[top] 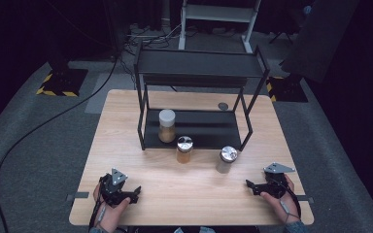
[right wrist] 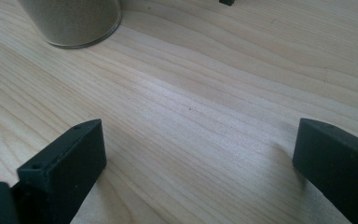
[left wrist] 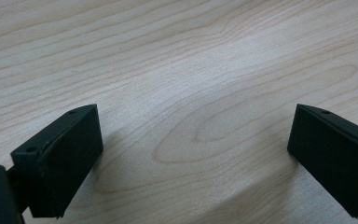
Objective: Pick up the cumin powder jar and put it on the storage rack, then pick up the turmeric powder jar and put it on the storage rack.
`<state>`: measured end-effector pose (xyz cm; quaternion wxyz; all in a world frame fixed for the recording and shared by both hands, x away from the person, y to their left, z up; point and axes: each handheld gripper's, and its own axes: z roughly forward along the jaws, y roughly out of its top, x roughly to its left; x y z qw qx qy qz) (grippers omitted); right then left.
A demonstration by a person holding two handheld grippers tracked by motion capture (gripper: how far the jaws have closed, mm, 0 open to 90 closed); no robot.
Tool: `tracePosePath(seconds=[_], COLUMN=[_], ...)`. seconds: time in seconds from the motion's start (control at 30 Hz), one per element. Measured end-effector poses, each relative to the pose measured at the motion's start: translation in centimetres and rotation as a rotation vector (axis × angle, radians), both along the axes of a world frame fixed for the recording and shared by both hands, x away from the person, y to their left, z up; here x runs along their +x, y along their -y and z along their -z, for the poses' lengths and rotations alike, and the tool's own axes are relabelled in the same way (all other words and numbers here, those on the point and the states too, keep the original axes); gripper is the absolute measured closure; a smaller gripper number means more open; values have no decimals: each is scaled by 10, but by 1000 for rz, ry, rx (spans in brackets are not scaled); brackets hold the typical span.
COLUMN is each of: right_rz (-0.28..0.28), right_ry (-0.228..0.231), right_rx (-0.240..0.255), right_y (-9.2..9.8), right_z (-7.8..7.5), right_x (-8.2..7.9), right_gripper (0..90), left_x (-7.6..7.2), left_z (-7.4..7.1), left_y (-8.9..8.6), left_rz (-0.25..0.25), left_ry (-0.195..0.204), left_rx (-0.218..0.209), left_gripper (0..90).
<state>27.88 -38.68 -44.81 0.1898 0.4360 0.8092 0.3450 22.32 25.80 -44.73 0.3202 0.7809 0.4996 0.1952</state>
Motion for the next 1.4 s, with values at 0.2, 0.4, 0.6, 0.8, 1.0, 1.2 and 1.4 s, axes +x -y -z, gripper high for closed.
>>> tracePosePath(seconds=[0.2, 0.4, 0.6, 0.8, 1.0, 1.2, 1.4], right_rz=[0, -7, -8, -22, -37, -52, -64], right_ry=[-1, 2, -1, -13, 1, 19, 39], right_rx=[0, -2, 8, 29, 33, 32, 43], right_y=[0, 0, 0, -1, -2, -5, -7], right_z=[0, 0, -1, -5, -15, -28, -41], right_x=[0, 1, 3, 5, 5, 4, 3], right_gripper=[22, 35, 51, 66, 66, 66, 66], left_x=[-1, -2, -2, -2, -2, -2, -2], left_z=[0, 0, 0, 0, 0, 0, 0], left_y=[-1, 0, 1, 1, 1, 1, 1], left_rz=[2, -1, -4, -3, -3, -3, -3], left_ry=[2, 2, 0, 1, 1, 1, 1], left_rx=[-2, 0, 1, 0, 1, 1, 1], left_gripper=[29, 29, 28, 27, 26, 26, 26])
